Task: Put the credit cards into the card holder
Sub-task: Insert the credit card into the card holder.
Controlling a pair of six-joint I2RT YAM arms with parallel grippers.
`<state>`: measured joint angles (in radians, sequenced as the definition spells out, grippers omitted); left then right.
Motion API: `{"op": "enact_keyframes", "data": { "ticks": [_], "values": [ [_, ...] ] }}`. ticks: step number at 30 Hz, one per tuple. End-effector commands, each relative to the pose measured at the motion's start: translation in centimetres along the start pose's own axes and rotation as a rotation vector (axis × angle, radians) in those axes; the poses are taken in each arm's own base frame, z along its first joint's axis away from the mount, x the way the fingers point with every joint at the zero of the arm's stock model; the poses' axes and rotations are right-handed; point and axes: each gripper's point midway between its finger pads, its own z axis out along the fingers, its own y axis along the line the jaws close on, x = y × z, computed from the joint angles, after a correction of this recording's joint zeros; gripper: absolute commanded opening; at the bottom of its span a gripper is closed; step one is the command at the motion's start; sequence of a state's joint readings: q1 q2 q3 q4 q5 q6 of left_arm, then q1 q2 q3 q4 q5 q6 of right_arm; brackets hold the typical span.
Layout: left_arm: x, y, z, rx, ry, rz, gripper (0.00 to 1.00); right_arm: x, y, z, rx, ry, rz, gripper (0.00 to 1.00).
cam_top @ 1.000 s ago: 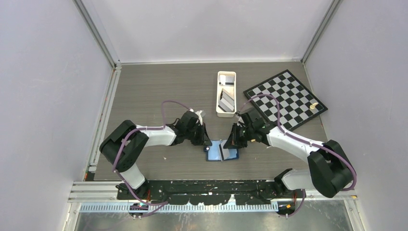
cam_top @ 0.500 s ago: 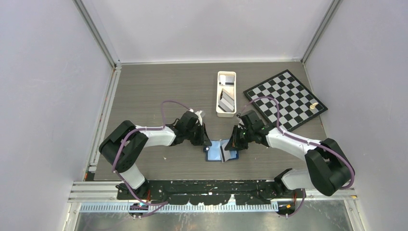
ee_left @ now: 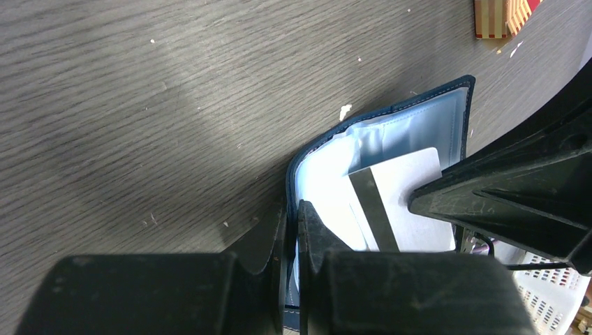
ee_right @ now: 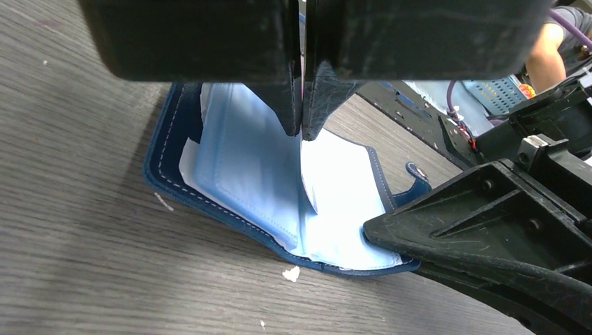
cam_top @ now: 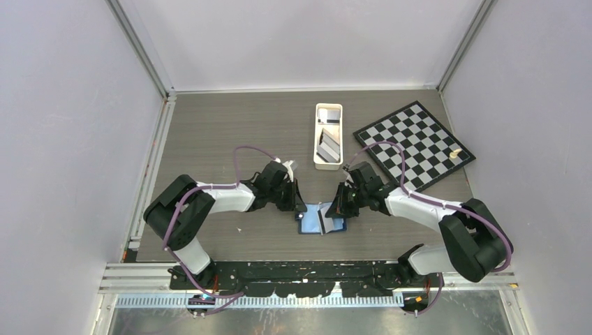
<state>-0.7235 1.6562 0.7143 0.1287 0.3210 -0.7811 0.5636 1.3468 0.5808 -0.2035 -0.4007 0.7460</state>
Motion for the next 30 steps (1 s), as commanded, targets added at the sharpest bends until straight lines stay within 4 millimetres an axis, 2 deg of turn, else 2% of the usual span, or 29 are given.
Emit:
{"op": "enact_keyframes", "data": {
  "ticks": [1, 11, 21, 30],
  "values": [
    [0.2, 1.1, -0.6, -0.04, -0.005, 0.01, 0.0, -0.6, -1.2, 0.7, 0.034, -0.056, -0.026, 0.0],
    [0.2, 1.0, -0.7, -0.035, -0.006, 0.008, 0.0, -1.1, -2.5, 1.5, 0.071, -0.108, -0.04, 0.0],
    [0.3, 0.9, -0.7, -0.03, -0.005, 0.007, 0.0, -0.3, -3.8, 2.3, 0.094, -0.119, -0.047, 0.0],
    [0.3, 0.9, -0.7, -0.028, -0.006, 0.005, 0.0, -0.1, -4.0, 3.1, 0.096, -0.145, -0.059, 0.0]
  ]
}}
